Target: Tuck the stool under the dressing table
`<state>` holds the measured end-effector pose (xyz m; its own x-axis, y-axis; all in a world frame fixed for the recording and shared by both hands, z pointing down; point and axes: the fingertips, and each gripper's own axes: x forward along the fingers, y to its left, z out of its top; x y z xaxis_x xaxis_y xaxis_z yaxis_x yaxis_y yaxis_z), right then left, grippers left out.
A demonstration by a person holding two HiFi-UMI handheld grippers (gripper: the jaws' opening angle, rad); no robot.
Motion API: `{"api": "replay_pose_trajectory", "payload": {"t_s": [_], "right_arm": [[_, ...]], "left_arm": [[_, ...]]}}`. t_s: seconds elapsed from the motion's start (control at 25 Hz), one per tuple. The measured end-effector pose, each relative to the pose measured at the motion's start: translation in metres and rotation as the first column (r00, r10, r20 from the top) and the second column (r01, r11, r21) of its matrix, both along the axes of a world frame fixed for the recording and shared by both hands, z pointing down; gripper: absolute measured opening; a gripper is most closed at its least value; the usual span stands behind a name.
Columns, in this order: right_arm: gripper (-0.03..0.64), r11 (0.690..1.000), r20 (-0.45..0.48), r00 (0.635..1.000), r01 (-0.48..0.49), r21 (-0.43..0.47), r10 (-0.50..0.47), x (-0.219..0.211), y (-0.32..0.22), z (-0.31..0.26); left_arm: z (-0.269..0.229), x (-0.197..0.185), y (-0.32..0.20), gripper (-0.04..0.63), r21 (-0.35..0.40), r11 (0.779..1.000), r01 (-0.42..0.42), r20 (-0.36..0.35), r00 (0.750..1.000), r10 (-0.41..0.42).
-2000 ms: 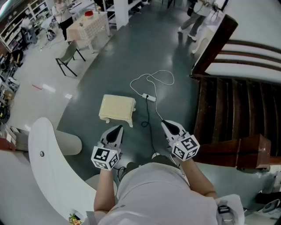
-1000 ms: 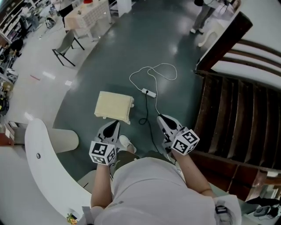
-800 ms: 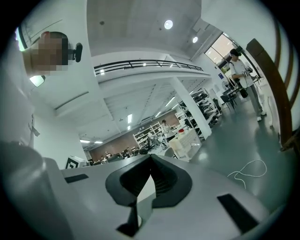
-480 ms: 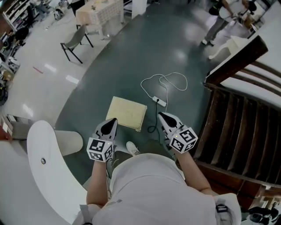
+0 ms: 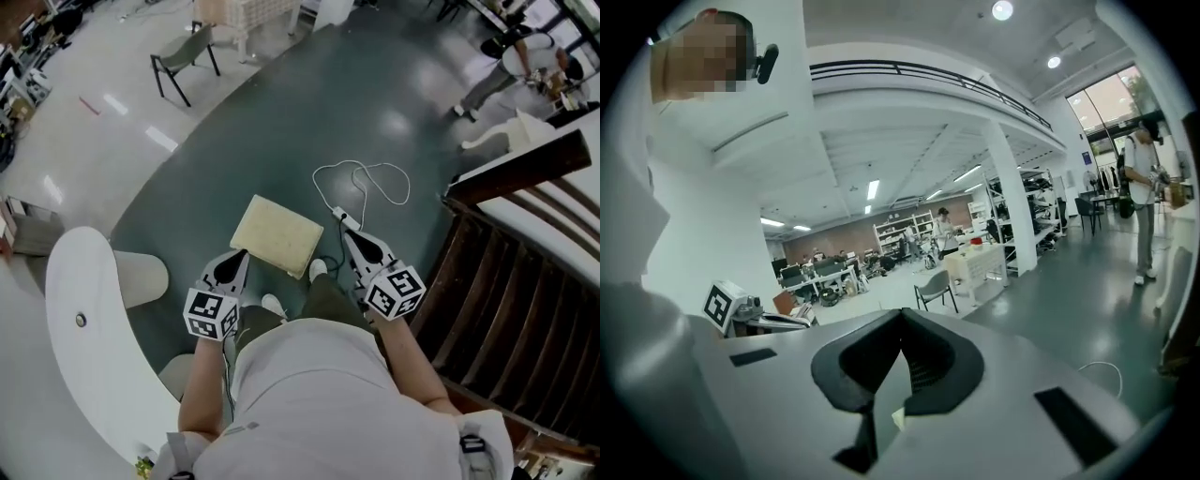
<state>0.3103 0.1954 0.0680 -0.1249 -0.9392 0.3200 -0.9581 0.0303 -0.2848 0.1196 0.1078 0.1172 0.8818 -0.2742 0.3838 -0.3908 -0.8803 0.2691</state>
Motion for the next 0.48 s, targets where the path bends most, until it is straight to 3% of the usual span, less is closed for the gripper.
{"api": "replay_pose_trajectory", "payload": {"t_s": [0.28, 0.48], "right_arm": [[0.009, 0.99, -0.003, 0.992, 0.124, -0.06, -0.124, 0.015, -0.047, 0.025], [0.009, 0.96, 0.005, 0.966, 0.256, -0.114, -0.257, 0.032, -0.084, 0.047]], "left_arm": [[0.029, -0.002, -0.018, 0.002, -0.042, 0.992, 0.115, 0.045, 0.993, -0.113], [0.048, 0.003, -0.029, 0.002, -0.077, 0.967, 0.242, 0.088, 0.968, -0.235]]}}
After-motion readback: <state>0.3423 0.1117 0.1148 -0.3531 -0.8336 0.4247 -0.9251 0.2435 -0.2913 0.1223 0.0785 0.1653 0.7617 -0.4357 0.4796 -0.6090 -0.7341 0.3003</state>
